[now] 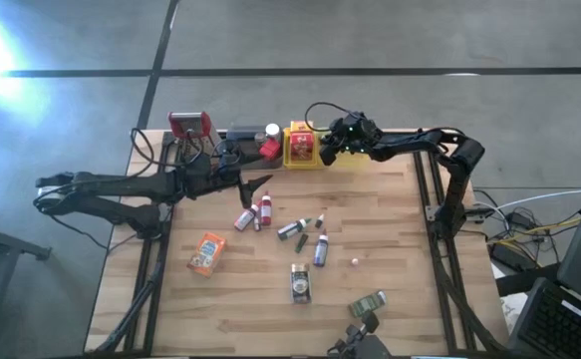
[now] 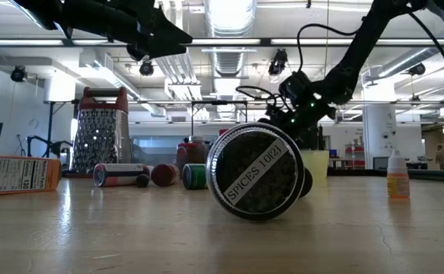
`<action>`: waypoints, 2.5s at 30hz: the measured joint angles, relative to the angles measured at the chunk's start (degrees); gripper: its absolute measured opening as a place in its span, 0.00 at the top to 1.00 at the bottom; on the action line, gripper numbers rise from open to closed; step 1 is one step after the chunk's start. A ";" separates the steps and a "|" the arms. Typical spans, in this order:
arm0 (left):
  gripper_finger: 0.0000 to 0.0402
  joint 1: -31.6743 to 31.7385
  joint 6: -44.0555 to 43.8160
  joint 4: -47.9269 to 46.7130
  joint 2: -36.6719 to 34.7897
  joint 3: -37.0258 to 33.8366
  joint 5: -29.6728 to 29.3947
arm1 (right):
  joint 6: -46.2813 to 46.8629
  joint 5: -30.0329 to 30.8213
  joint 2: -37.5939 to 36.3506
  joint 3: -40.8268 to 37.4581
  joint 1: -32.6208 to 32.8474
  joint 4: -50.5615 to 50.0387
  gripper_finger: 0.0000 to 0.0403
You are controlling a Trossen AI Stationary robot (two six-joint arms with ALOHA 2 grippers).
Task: Pick & Place Kitchen Items
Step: Put the black food coloring bottle into the light yellow bin, then put the orange food coloring bottle into the light yellow bin
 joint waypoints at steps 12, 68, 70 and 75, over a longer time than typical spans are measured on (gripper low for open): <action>0.29 0.02 -0.04 -0.39 0.00 0.00 0.00 | -0.33 1.13 2.56 -0.07 0.35 1.01 0.84; 0.29 0.00 -0.48 -0.90 0.02 0.00 0.02 | -8.48 0.47 -30.74 -0.07 4.61 -22.57 0.82; 0.29 0.00 -0.54 -0.90 0.02 0.00 0.02 | -8.50 0.47 -34.40 -0.07 6.45 -27.55 0.83; 0.29 0.00 -1.50 -0.87 0.02 0.00 0.04 | -6.25 0.44 -41.61 -0.07 13.78 -38.93 0.85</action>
